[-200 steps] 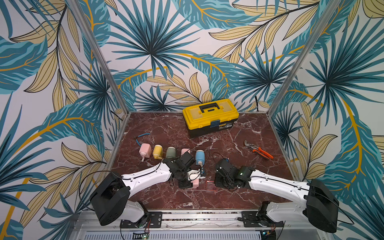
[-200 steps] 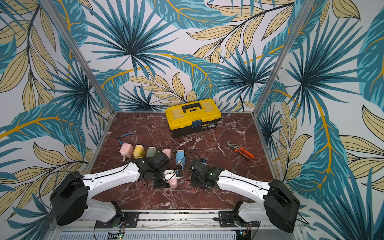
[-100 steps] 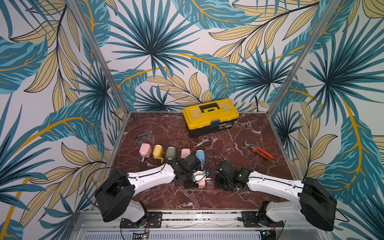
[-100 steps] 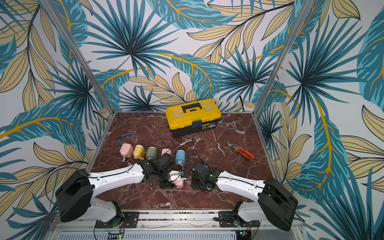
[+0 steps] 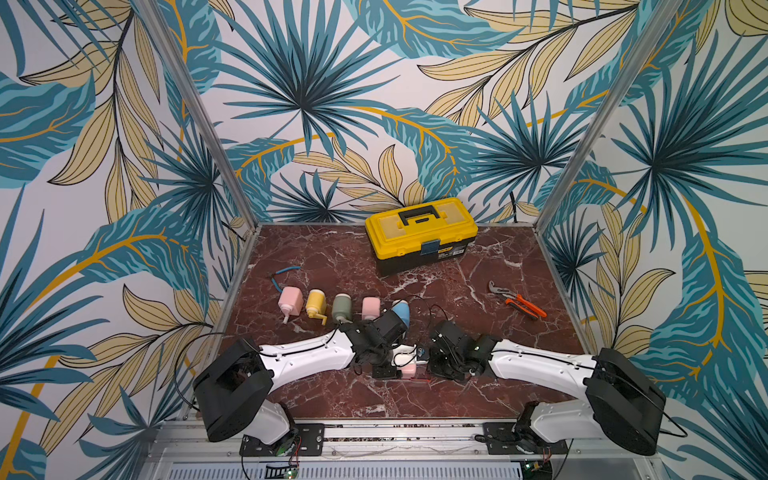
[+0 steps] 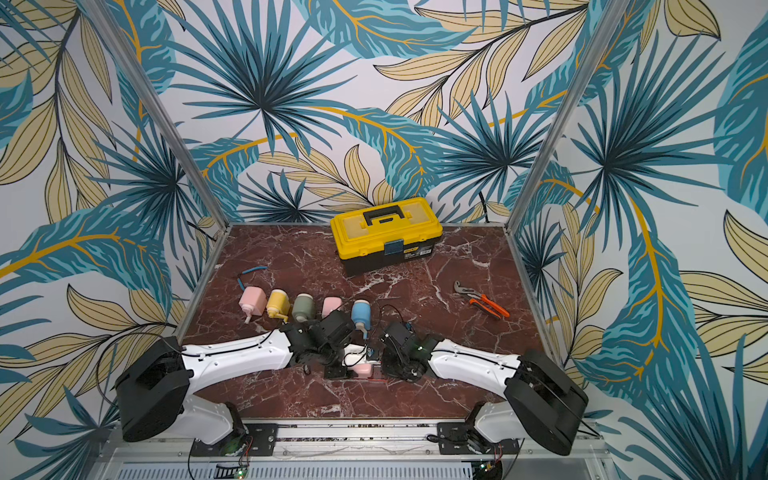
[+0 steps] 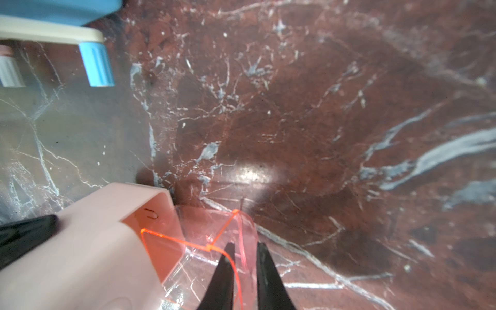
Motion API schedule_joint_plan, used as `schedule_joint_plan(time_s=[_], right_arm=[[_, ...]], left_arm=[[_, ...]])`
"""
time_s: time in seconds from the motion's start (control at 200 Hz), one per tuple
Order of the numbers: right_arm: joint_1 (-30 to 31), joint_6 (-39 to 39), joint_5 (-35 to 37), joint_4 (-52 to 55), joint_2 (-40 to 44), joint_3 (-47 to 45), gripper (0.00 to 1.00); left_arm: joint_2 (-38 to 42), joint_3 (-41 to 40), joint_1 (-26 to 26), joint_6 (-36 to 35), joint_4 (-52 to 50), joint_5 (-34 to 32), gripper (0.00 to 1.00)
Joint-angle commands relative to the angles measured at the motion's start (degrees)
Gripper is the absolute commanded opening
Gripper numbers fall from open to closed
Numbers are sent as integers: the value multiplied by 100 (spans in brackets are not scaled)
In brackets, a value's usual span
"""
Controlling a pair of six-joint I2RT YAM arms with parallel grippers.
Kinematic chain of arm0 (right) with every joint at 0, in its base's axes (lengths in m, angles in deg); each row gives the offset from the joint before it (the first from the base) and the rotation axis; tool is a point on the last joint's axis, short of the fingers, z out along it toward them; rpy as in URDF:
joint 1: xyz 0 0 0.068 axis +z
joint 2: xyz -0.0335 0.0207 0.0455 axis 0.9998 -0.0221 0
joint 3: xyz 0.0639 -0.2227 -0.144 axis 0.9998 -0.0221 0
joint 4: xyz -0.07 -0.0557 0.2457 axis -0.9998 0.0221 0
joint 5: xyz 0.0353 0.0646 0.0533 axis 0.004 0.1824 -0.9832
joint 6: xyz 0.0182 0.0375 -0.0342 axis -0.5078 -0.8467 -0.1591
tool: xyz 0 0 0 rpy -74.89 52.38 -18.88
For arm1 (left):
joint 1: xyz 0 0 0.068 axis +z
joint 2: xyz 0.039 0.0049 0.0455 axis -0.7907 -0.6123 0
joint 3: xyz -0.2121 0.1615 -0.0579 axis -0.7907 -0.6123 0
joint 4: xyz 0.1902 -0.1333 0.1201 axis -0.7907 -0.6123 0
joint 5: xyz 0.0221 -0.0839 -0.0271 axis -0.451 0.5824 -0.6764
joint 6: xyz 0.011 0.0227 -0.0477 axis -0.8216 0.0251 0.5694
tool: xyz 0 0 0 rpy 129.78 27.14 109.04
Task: Put the tray back into the pencil sharpener
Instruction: Close the container of the pencil sharpener.
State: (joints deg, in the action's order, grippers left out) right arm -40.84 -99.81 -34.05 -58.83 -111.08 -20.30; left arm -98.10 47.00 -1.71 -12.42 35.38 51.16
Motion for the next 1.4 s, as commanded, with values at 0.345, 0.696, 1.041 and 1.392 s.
schedule_joint_plan(time_s=[0.345,0.696,1.041,1.392], right_arm=[[-88,290,-643,-1126,-29,-145,17],[-141,271,-363,-702,-11,-107,16],[-311,383,-214,-261,-52,31,15],[-346,558,-707,-802,-176,74,21]], left_arm=[[-399,119,-89,-84,-149,127,55],[-562,259,-89,-32,-318,-16,55],[-732,453,-89,-23,-421,-133,55],[-824,591,-89,-11,-463,-52,54]])
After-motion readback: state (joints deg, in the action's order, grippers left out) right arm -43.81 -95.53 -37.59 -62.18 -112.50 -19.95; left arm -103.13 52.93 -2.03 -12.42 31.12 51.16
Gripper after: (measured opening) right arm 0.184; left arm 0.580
